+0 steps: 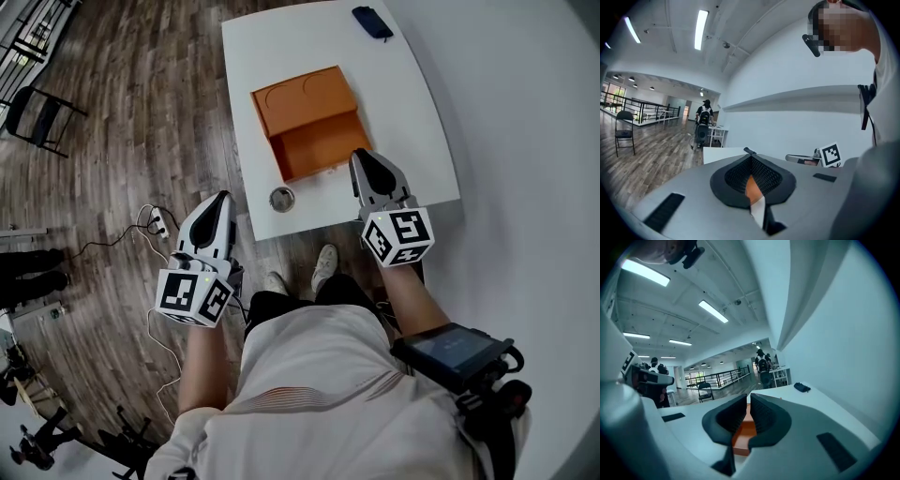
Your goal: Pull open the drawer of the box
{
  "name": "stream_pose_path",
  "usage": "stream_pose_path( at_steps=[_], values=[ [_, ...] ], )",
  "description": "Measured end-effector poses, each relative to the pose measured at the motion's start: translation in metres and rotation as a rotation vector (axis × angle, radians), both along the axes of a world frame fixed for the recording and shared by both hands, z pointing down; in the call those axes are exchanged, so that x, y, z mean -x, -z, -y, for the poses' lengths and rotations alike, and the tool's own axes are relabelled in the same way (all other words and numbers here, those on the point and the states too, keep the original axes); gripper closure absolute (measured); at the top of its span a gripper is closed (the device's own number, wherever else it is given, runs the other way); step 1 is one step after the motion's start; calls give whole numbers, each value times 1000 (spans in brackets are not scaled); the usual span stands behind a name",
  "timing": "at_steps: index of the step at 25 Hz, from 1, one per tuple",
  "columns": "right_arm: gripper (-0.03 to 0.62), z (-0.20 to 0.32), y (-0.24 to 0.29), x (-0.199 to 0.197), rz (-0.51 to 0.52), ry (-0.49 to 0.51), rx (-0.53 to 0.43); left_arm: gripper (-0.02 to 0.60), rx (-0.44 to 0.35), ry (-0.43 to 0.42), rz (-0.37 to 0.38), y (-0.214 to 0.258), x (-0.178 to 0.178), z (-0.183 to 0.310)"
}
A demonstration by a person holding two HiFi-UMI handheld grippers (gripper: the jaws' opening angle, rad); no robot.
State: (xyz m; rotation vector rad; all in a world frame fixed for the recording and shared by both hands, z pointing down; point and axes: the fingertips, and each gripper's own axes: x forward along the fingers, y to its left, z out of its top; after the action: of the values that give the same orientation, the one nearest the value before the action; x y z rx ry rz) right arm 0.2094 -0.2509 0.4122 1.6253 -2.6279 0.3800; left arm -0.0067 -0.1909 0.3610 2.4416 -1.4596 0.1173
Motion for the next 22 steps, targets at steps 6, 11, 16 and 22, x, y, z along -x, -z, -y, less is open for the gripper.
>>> stream_pose_path(
  at_steps=[6, 11, 16, 22],
  values=[
    [589, -33, 49, -7, -6, -11, -116, 572, -63, -57, -31, 27, -6, -14],
    [589, -66, 86, 10, -35, -41, -164, 572, -95, -104, -69, 43, 10, -34],
    [589, -102, 117, 42, -139, -64, -210, 572, -128, -128, -87, 70, 44, -62],
    [589, -149, 140, 76, -150, -72, -234, 572, -169, -136, -96, 87, 82, -103]
  ],
)
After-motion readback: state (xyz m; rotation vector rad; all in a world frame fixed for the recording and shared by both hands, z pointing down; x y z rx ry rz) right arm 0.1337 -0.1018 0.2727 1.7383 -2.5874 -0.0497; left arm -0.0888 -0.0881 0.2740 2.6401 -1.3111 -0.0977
